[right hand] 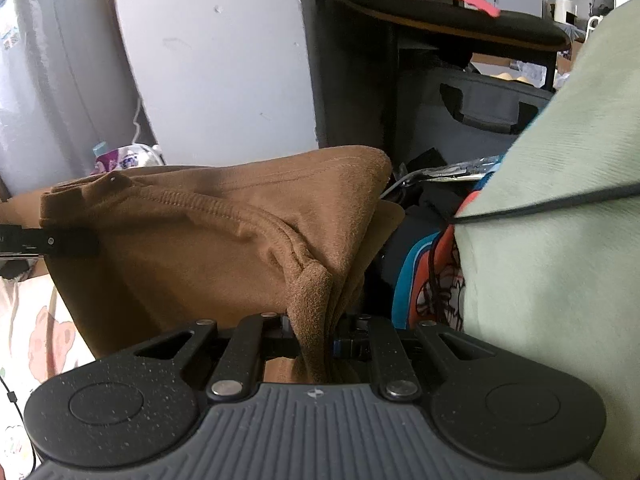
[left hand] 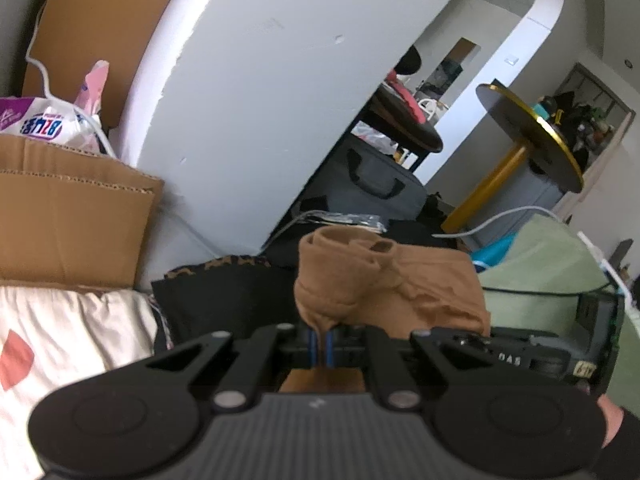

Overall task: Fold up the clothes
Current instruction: 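Carry the folded brown cloth with both grippers toward the clothes pile, then lower the brown cloth onto the black clothes pile with both grippers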

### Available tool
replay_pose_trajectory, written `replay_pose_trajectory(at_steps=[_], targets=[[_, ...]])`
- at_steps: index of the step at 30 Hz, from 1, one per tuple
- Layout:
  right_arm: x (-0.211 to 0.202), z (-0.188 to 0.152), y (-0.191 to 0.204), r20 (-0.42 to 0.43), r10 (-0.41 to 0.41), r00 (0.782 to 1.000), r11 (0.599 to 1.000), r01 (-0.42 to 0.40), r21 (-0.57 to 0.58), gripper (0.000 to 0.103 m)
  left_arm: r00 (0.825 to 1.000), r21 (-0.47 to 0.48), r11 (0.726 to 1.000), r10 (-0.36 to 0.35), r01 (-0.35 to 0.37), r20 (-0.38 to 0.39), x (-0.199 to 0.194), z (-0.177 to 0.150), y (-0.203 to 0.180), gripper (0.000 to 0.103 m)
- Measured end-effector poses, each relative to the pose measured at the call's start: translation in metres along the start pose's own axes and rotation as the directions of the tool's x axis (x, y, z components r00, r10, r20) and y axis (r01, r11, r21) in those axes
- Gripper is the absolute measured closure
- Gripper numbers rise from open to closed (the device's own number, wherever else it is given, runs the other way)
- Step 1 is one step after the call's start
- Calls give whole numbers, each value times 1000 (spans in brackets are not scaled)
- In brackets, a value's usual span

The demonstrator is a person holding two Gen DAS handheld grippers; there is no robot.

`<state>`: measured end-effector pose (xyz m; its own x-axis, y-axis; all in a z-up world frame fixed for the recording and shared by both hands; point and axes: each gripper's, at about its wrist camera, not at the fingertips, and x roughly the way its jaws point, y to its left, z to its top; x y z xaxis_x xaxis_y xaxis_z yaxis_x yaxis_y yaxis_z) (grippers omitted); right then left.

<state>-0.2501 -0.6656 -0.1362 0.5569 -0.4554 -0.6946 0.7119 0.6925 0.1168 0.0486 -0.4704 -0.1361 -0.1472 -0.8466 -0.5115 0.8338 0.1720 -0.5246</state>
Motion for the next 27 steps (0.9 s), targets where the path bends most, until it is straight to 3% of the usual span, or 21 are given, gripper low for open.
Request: replay_pose_trajectory(at_steps=[7,18,27], targets=[[46,11,-4,-31,-17,999,1000,17,-16,89,999,66,997,41,-39,-21,32,11,20,99],[118,17,-3,-91,-66,994,992,56,-110,87,997,35,997,73,-72,-38,82,15,69,99],[169,15,0,-127,-129,984,980,106,-169,86,995,-20,996,91,-91,-36,109,-1,105,99]])
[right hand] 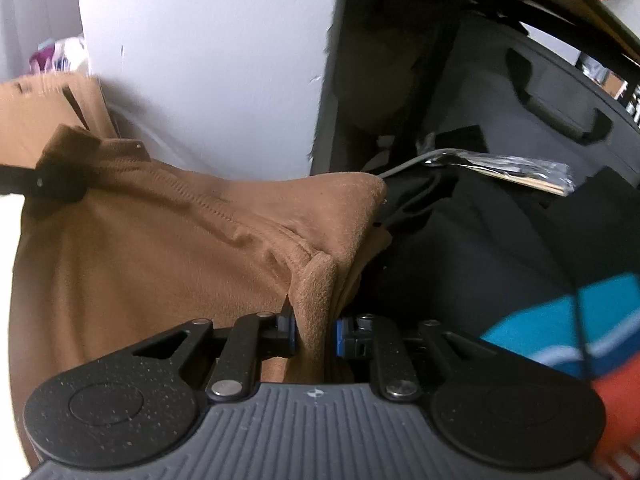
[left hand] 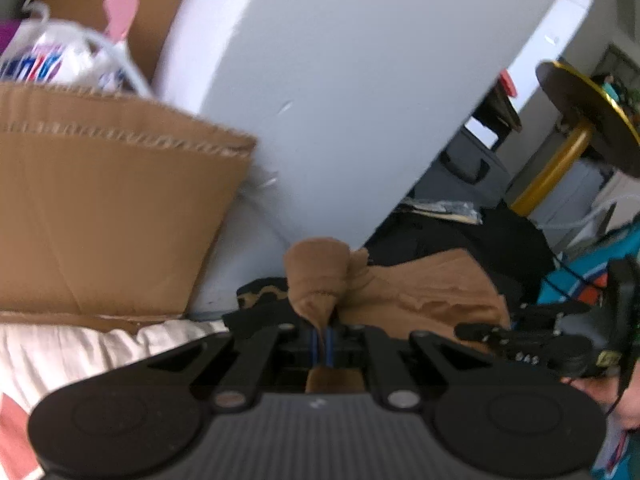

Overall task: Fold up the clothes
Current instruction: 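Lower the brown cloth onto the black clothes pile with both grippers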

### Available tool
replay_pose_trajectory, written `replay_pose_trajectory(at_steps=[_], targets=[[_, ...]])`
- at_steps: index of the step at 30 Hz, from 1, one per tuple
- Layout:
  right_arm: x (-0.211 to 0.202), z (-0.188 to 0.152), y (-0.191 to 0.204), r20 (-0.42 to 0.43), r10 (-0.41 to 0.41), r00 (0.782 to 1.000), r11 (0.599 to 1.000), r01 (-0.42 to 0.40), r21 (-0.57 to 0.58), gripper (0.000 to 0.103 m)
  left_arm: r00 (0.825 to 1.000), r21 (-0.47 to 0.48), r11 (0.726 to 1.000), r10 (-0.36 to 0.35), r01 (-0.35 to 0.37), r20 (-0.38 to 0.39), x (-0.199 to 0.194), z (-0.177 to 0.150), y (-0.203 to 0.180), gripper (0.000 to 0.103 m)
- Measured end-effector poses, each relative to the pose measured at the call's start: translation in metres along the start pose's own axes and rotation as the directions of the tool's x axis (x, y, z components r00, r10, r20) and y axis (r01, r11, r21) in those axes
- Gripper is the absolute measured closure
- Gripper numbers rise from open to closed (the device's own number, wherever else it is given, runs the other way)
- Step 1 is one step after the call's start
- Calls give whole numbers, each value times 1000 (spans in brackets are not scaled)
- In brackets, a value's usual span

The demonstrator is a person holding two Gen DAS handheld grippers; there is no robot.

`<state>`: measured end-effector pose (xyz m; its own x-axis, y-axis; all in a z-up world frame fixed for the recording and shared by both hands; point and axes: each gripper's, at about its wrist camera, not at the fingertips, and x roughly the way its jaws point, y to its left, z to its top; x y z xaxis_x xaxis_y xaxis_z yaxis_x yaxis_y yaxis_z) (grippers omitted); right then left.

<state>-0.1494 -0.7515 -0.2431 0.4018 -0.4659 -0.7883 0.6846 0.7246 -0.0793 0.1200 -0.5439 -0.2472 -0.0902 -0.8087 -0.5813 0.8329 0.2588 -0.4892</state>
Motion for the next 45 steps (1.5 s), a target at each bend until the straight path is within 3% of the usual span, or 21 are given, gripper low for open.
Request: replay_pose_trajectory(at_steps=[4,5,6,11,14,22,26,28,35,39,45], targets=[[22,3,4,-20,-26,999,999,25,-24,80,1000,-68,998,15,-16,-9,13,-5,14,99],[28,3,4,-24,-33,999,999,32,-30,70,1000,-78,997,21,-22,-15,16,-6,16,99],[34,4,5,-29,-39,999,999,38,-36,65,999,-74,997,29,-31,-21,19,-5,17,98],[36,15,-4,-15,-84,996,996,84,7,63,998,-72,997,35,-38,-46,24,0,21,95],[23,19,-8,28,-100,995,991,97,88,64,999,-89,996,28,-31,-38,20,5,21,94],[-14,6,10,116,-137,984,987,125,103,64,995,-13,997,77,-78,-58,9,12,8,84],[-19,-5,9,110,-98,989,987,82,137,86,996,-65,995,76,-79,-51,-2,5,15,80],[-15,-11,10,95,-71,993,988,57,142,86,996,-93,993,65,-70,-55,-7,-3,17,74],[19,-14,-2,68,-85,994,978,71,199,86,997,-132,991,26,-35,-74,-13,-26,11,73],[39,-10,1,66,-111,992,980,98,175,87,997,-142,989,24,-34,-69,-10,-36,7,73],[42,-7,3,80,-112,990,980,96,176,87,998,-157,987,14,-23,-62,-17,-42,8,73]])
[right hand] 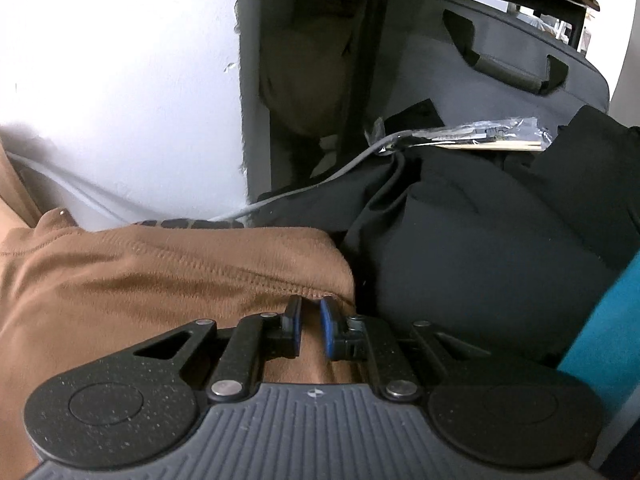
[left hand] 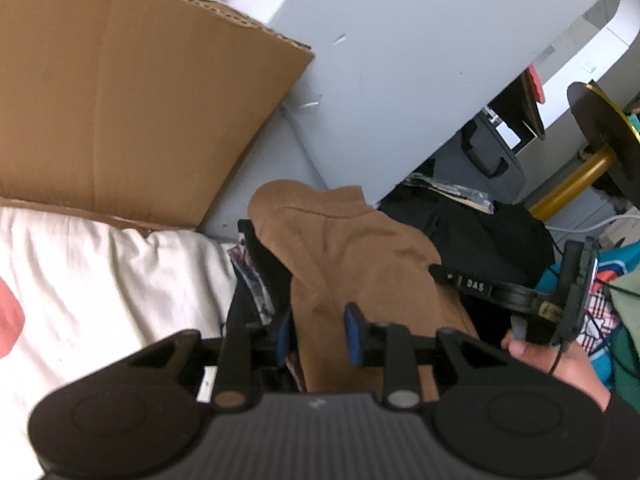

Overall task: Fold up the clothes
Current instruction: 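Lower the brown cloth onto the black clothes pile with both grippers, then open both grippers and release the brown cloth on the pile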

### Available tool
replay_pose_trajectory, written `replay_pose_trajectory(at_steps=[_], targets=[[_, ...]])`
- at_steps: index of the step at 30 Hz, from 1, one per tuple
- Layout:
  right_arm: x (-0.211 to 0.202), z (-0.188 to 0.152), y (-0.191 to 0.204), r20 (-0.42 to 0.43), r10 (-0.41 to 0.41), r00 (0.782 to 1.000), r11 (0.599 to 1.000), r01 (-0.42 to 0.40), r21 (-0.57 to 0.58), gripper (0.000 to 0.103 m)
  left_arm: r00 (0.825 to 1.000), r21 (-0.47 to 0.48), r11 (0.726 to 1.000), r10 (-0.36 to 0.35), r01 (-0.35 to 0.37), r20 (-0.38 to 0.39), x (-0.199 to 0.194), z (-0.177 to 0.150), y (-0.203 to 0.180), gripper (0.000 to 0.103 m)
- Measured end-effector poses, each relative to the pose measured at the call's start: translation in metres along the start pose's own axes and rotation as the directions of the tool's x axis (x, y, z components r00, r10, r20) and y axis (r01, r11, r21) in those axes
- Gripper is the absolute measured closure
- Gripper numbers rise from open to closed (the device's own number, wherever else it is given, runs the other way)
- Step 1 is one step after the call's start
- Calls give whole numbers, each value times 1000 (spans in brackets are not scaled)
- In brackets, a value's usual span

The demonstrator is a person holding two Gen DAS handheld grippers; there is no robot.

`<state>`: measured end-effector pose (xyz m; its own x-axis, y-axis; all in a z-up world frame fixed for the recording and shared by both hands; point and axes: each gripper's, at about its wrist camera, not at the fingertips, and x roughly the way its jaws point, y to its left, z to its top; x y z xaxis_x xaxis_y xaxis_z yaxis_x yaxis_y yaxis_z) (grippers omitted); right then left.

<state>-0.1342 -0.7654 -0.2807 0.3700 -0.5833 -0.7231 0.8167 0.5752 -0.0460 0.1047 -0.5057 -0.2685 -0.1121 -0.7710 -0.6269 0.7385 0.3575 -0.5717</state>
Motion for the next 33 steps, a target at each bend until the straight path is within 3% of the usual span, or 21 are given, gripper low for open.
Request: replay_pose_trajectory(at_steps=[2,5,11,15,24,33], targets=[[-9,-2,1,10,11,1000,1000,-11,5,85,1000,1,1000,-4,4,3,-6,-4,-2,71],[-25,-11,3,18,38,999,999,-39,10,85,1000,13,1000,-14,14,-1,-13,-16,-6,53],[-61,-36,6,24,106,994,994,-107,13,85,1000,15,1000,-22,22,-16,-22,-39,-12,53],[-78,-57,9,21,103,994,995,-103,-10,85,999,-8,1000,-30,30,-26,-27,-51,-11,54],[-82,-93,-5,-5,11,1000,998,-11,-68,85,995,-48,998,-43,39,-93,-26,-94,-13,55],[-97,-128,-25,-32,-54,998,998,55,20,87,988,-79,995,-70,59,-135,-36,-127,-9,55]])
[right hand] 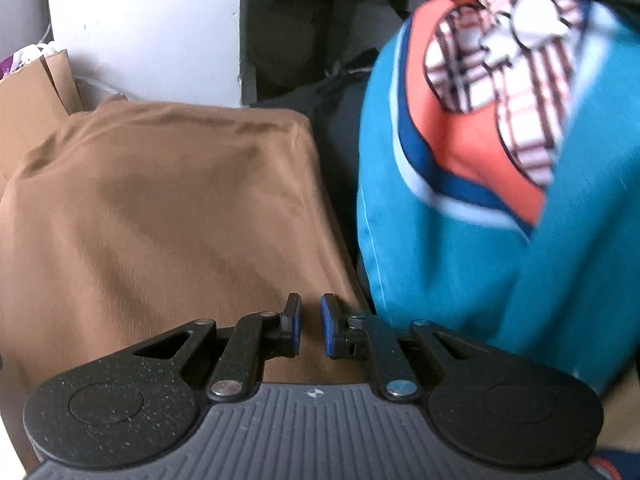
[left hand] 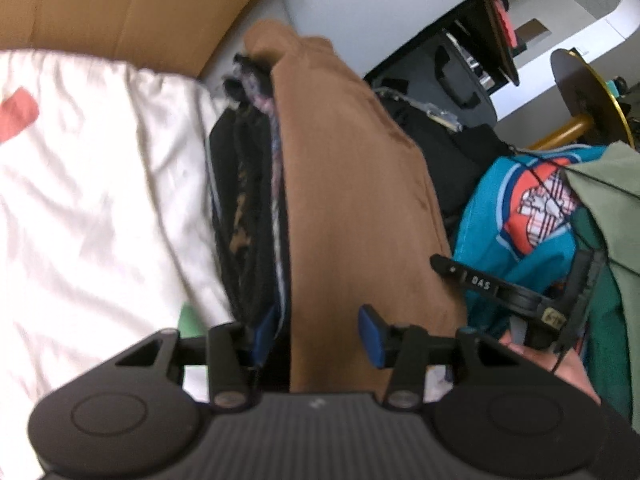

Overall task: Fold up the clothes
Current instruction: 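Open both grippers and release the brown cloth on the pile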

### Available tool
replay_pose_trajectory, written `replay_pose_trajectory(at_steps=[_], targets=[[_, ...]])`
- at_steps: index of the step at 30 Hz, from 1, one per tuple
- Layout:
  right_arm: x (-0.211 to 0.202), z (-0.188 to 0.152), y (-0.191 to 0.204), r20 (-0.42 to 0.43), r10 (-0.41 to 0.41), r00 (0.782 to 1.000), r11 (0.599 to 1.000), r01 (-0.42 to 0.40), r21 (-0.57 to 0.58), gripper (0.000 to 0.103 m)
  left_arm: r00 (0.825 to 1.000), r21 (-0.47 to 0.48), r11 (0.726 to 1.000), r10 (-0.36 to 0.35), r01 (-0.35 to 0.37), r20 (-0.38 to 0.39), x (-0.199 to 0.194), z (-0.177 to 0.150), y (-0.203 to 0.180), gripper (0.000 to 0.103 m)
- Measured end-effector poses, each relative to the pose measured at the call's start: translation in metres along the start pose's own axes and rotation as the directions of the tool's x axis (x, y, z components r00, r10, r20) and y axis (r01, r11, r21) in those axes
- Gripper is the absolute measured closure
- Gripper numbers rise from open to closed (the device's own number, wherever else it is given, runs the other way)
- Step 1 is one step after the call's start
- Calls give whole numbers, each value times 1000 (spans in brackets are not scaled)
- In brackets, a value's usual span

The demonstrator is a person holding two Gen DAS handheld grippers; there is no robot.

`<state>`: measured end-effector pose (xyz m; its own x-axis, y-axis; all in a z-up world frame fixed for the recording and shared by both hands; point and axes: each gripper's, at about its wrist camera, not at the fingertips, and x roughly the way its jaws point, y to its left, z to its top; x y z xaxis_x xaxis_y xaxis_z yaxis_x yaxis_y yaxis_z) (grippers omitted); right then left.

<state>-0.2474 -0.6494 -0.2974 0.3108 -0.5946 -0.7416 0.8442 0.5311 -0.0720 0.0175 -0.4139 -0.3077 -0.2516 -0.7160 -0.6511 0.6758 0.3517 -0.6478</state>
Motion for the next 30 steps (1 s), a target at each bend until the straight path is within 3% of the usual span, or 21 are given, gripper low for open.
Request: replay_pose_trajectory(at_steps=[7,11,19,28,30], targets=[[-16,-21,-10,-16,7,1000,999,-7,35,87,999,-15,1000,11,-12,-42,-5,-28,5,58],[-24,-31,-10,-28,8,1000,1000,-7,28,86,997,-26,998,-49,48,-55,-8,-36,10,56],[-39,-51,-19,-69,-7,998,998,11,56,86,995,-42,997,-66,63,-78,7,-43,9,57],[-52,-57,-27,-57,-6,998,995,12,103,86,995,-57,997,-64,60,-73,7,-49,14,79],[-50,-57,-25,-56,-5,998,995,10,99,85,995,-63,996,-69,64,-72,7,-49,17,94]])
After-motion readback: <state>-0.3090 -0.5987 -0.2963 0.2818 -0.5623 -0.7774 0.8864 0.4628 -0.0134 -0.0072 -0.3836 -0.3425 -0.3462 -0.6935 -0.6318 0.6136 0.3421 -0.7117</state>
